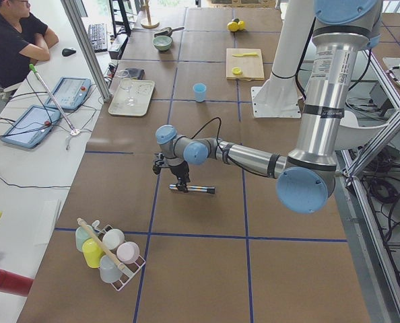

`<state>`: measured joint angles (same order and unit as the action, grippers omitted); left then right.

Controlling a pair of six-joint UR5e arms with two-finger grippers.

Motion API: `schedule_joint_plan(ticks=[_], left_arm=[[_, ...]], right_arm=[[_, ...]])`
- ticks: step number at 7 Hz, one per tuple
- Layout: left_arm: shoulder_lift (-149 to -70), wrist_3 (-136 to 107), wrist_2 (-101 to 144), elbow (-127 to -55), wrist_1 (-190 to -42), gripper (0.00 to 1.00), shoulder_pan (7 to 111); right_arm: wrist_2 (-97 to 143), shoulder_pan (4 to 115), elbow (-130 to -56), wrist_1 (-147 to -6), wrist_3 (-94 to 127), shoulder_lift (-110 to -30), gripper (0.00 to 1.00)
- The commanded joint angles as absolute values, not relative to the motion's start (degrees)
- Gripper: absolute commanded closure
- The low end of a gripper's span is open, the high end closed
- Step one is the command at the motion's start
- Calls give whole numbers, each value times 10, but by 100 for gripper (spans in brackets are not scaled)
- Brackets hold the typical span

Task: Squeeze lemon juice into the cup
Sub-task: 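Set the steel muddler down on the table and open the left gripper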

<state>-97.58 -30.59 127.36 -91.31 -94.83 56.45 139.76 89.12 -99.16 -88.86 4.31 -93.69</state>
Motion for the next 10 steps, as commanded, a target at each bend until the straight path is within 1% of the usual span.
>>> schedule_joint_plan(ticks=[1, 4, 5, 6, 7, 10], left_arm=[[-983, -312, 1276, -919, -950, 0, 577], [-999, -302, 1274, -982, -951, 0, 655], [-1006, -249, 1272, -997, -949, 0, 701], [-1005, -132, 1275, -989, -946, 0, 757], [-995, -82, 1278, -979, -945, 0, 786], [-910, -16, 1280, -969, -951, 0, 862]], right_arm=[[1397, 891, -993, -889, 43, -936, 0], [1397, 893, -995, -889, 45, -931, 0], [1397, 893, -995, -889, 46, -931, 0], [1397, 893, -994, -889, 46, -931, 0], [1398, 893, -994, -889, 46, -931, 0], [1397, 892, -989, -891, 56, -931, 0]])
